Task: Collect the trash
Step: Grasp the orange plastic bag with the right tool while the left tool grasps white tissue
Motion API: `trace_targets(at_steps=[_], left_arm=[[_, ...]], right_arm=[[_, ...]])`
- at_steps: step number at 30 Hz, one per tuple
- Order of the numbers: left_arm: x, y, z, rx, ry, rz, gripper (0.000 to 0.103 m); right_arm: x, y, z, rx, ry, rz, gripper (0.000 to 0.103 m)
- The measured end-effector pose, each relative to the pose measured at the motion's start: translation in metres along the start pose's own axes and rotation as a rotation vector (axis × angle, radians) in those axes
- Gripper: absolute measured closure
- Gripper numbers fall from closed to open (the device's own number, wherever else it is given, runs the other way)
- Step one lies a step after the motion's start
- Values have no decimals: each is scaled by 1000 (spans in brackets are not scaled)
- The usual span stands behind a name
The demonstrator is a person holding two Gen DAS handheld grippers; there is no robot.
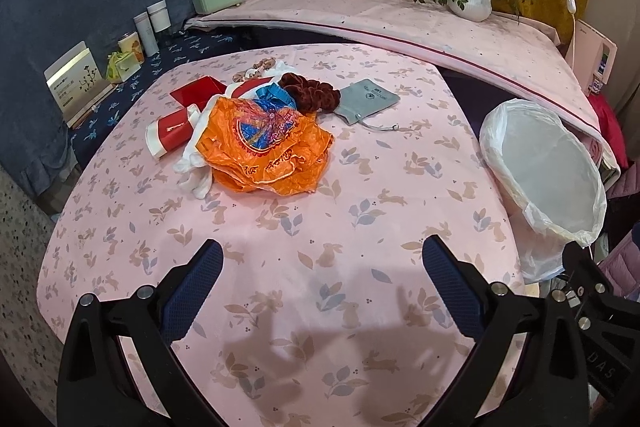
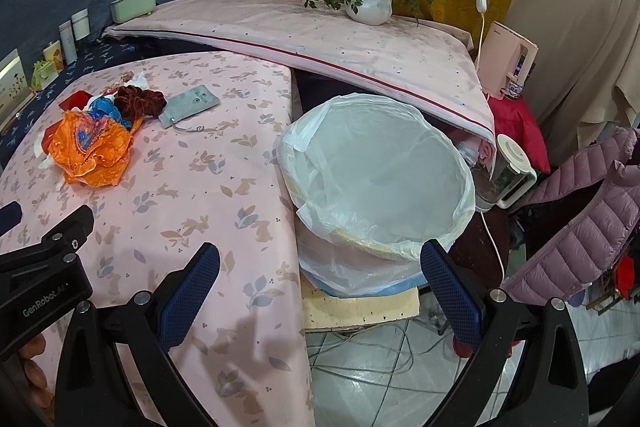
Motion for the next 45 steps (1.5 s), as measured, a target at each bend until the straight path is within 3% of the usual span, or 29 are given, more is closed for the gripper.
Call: trace_targets(at_steps=[10,15,28,33,39,45], left_arm=[[-24,33,-13,25,27,2,7],[-36,69,-26,86,31,-7,7],[-59,172,-42,226,27,-59,8],[-70,198,-45,280,34,-3,10],[-84,211,-53,297,34,67,21],[-92,224,-59,355,27,161,22]], right_arm=[[-13,12,-14,-48,-2,-2,7],[-18,28,-25,-36,-14,-9,7],[-24,104,-57,13,-22,-132,7],[-23,147,-69,52,-17,-197,7],[-26,194,-77,110,-8,-241,13],[-37,228,-77,126,50,-326,33]])
Point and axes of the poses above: each gripper's, at about its wrist camera, not at the fingertips, and x roughly against the way its jaws point, y to its left, z to its underside, the point moved 2 cm from there along -x, roughly the way its jaws point, and after that the axes turned 10 degrees about z, right-handed, at the moved point
